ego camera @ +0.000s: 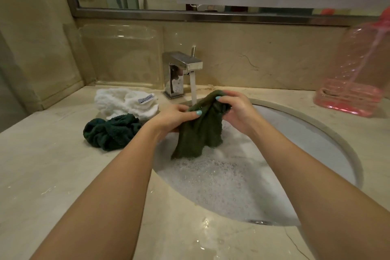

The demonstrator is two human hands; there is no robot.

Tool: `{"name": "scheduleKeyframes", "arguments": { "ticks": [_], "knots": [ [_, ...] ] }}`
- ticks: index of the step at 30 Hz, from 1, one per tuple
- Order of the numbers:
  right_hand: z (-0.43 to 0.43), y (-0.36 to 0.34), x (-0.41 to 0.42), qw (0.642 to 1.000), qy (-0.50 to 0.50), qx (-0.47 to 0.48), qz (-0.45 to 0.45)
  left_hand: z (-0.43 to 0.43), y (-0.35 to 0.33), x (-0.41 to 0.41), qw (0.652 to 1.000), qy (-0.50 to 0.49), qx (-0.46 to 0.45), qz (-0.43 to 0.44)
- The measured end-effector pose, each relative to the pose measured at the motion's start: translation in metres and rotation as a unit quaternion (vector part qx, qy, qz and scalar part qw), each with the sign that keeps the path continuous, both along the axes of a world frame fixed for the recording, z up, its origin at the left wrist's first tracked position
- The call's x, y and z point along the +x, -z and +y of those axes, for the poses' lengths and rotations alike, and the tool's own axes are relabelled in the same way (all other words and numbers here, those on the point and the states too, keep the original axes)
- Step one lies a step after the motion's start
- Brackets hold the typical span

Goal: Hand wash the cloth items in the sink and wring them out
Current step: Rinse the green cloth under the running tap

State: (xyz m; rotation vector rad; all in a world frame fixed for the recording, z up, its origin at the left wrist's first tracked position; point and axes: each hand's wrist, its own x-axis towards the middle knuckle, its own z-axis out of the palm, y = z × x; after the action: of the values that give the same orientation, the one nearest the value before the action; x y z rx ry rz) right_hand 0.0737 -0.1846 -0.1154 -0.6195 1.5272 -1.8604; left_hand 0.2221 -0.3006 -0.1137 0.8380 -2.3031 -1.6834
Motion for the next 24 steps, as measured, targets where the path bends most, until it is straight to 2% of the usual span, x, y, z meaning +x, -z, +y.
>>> {"name": "scheduleKeyframes", "arguments": {
  "ticks": [2, 4, 5, 8, 11, 13, 16, 19, 24],
  "knots": [
    [-0.001, 0.000, 0.005, 1.000, 0.018, 0.004, 0.004, -0.004, 0.001, -0.001, 0.995, -0.050, 0.033, 0.082],
    [-0.005, 0.003, 0.014, 0.994, 0.020, 0.084, 0.074, -0.003, -0.001, -0.002, 0.983, -0.097, 0.057, 0.142],
    [-0.009, 0.003, 0.021, 0.986, 0.007, 0.126, 0.113, -0.002, -0.001, -0.006, 0.981, -0.115, 0.040, 0.152],
    [-0.021, 0.001, 0.041, 0.975, -0.005, 0.149, 0.167, 0.008, -0.001, -0.016, 0.973, -0.169, -0.023, 0.156],
    [-0.034, -0.002, 0.059, 0.971, 0.017, 0.101, 0.214, 0.015, 0.001, -0.025, 0.961, -0.227, 0.018, 0.154],
    [-0.042, -0.001, 0.064, 0.965, 0.031, 0.097, 0.243, 0.021, 0.002, -0.028, 0.966, -0.217, 0.042, 0.137],
    [-0.046, 0.000, 0.053, 0.966, 0.110, 0.151, 0.177, 0.033, -0.001, -0.033, 0.973, -0.162, 0.079, 0.144],
    [-0.040, 0.002, 0.041, 0.973, 0.148, 0.151, 0.092, 0.044, -0.005, -0.038, 0.981, -0.127, 0.045, 0.141],
    [-0.052, -0.006, 0.056, 0.967, 0.108, 0.115, 0.198, 0.020, 0.000, -0.043, 0.963, -0.199, 0.063, 0.172]
  ]
}}
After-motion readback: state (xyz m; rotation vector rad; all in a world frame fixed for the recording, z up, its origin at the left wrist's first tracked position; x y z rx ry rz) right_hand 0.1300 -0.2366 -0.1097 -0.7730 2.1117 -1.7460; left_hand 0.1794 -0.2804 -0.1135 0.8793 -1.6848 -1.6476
